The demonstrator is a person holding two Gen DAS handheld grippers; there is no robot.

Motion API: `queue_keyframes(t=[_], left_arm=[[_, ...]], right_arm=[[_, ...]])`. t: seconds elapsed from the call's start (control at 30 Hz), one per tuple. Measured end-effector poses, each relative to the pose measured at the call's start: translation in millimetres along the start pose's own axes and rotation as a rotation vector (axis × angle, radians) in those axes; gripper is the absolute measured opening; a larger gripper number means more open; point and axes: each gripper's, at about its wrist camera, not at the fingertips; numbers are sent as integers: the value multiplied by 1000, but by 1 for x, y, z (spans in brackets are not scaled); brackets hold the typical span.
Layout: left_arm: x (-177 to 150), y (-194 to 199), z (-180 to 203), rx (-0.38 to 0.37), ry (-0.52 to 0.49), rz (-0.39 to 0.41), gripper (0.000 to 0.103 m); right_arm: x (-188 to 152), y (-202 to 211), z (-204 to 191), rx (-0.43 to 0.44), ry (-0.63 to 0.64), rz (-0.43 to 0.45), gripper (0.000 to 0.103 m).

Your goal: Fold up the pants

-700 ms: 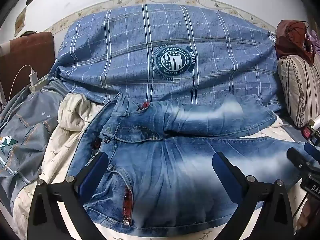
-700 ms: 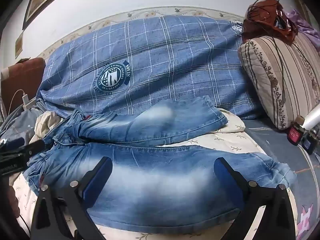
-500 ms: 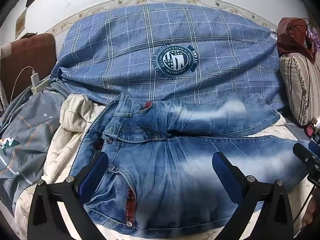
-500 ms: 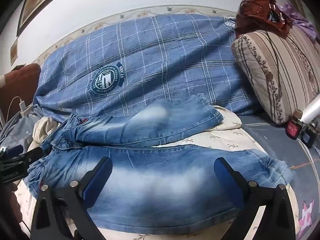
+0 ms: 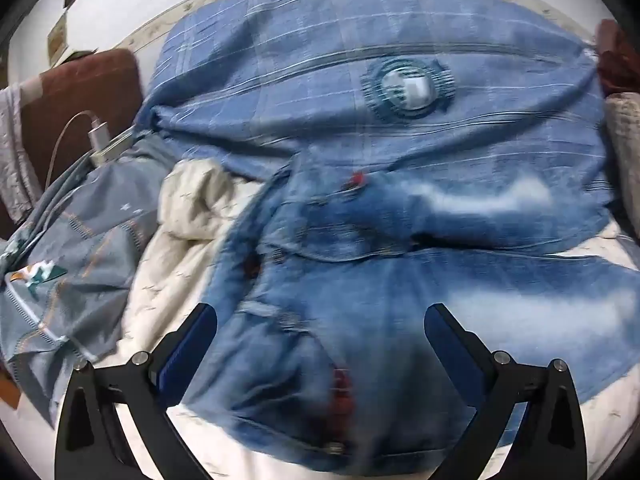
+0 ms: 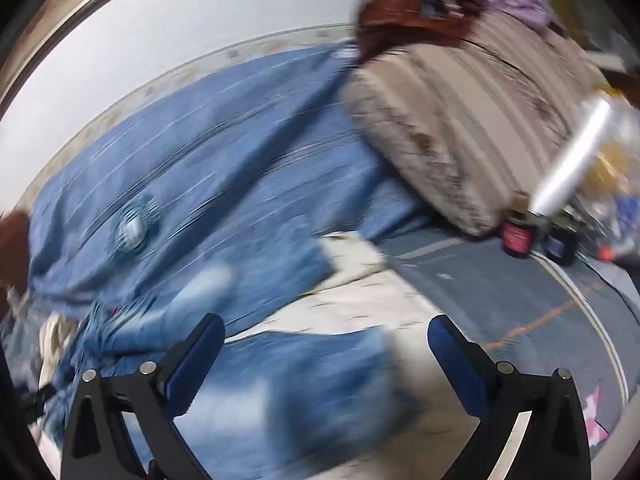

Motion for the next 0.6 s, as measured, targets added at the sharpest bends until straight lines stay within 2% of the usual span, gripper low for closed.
queue_keyframes(t=[0.13, 0.27, 0.43, 0.6], left_arm=[[3, -10, -39, 58, 72, -33, 103], [3, -13, -67, 133, 142, -38, 103], [14, -20, -67, 114, 162, -51, 103], [23, -30, -56, 135, 112, -53, 103]], right_arm=[[5, 1, 23, -30, -46, -4, 103], [6, 3, 20, -24, -45, 9, 103], [4, 0, -2, 49, -63, 5, 103], [-2, -14, -40, 103, 21, -44, 103]])
Point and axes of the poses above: each gripper's, at about its wrist camera, not at the fingertips, and y roughly against the way its jaws point, z to its right, x to its top, and after that the axes turned 1 degree about -z, right-handed
